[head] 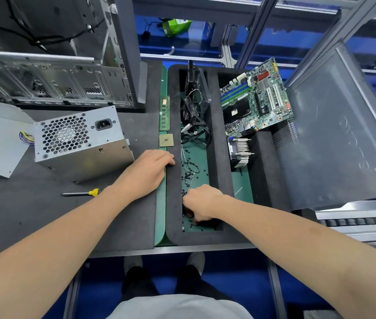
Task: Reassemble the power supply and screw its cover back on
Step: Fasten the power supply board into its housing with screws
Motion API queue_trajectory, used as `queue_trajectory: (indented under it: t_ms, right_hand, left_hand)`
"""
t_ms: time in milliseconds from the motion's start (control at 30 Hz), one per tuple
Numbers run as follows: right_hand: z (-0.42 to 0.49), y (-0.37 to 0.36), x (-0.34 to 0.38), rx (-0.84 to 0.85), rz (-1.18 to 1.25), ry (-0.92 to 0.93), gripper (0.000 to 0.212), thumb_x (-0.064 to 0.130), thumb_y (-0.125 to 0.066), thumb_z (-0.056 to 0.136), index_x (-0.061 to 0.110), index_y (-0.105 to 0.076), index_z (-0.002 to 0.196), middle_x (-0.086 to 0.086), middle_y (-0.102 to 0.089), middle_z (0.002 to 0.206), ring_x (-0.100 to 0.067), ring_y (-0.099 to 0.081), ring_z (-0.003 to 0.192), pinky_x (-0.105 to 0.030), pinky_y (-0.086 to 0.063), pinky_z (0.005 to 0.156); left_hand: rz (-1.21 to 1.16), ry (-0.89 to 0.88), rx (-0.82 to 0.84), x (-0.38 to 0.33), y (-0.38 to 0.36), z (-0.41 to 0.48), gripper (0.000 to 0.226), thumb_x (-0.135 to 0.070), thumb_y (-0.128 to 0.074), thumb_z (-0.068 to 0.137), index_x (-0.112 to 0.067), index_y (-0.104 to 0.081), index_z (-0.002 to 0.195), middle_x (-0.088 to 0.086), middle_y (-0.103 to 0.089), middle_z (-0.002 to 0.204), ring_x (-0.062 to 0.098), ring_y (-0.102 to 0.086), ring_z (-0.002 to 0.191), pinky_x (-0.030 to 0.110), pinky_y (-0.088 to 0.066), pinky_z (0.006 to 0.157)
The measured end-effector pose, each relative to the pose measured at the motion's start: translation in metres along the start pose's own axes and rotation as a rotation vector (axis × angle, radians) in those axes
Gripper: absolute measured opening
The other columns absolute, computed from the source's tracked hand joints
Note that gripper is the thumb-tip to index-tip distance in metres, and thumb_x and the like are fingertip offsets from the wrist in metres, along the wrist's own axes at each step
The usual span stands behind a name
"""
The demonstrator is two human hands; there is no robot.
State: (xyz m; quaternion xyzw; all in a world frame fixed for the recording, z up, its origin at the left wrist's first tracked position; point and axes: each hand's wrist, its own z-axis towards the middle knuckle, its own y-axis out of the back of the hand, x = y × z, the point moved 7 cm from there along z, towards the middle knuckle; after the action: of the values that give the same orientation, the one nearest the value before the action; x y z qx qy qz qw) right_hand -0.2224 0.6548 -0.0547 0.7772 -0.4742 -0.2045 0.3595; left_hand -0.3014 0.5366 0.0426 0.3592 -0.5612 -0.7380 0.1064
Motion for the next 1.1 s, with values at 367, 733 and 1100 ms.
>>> queue_trajectory:
  t_ms: [367, 733, 1100]
  right_hand:
    - [0.000, -0.008, 0.004, 0.072, 0.227, -0.068, 0.021, 0.028, -0.070, 0.091, 0.012, -0.057, 0.097, -0.006, -0.055, 0.091, -0.032, -0.056, 0.075, -0.031, -0.042, 0.055]
    - [-0.038, 0.099, -0.052, -0.214, 0.723, -0.251, 0.009, 0.014, -0.072, 0.085, 0.011, -0.076, 0.092, -0.008, -0.078, 0.087, -0.024, -0.074, 0.075, -0.040, -0.064, 0.079]
    - [-0.071, 0.287, 0.001, -0.776, 0.822, 0.091, 0.004, 0.017, -0.075, 0.086, 0.020, -0.077, 0.086, 0.011, -0.066, 0.066, 0.001, -0.054, 0.059, -0.011, -0.043, 0.062]
  left_hand:
    - [-0.005, 0.012, 0.034, 0.000, -0.001, 0.000, 0.034, 0.011, -0.054, 0.093, -0.002, -0.069, 0.120, 0.012, -0.065, 0.135, 0.031, -0.056, 0.132, 0.040, -0.037, 0.115]
    - [0.057, -0.033, -0.023, -0.014, 0.024, -0.006, 0.041, 0.012, -0.056, 0.082, -0.006, -0.069, 0.116, 0.010, -0.070, 0.120, 0.034, -0.063, 0.115, 0.044, -0.049, 0.099]
    - [-0.031, 0.036, -0.594, 0.014, 0.198, -0.039, 0.040, 0.005, -0.045, 0.087, -0.011, -0.069, 0.114, 0.001, -0.068, 0.111, 0.018, -0.059, 0.107, 0.023, -0.044, 0.095]
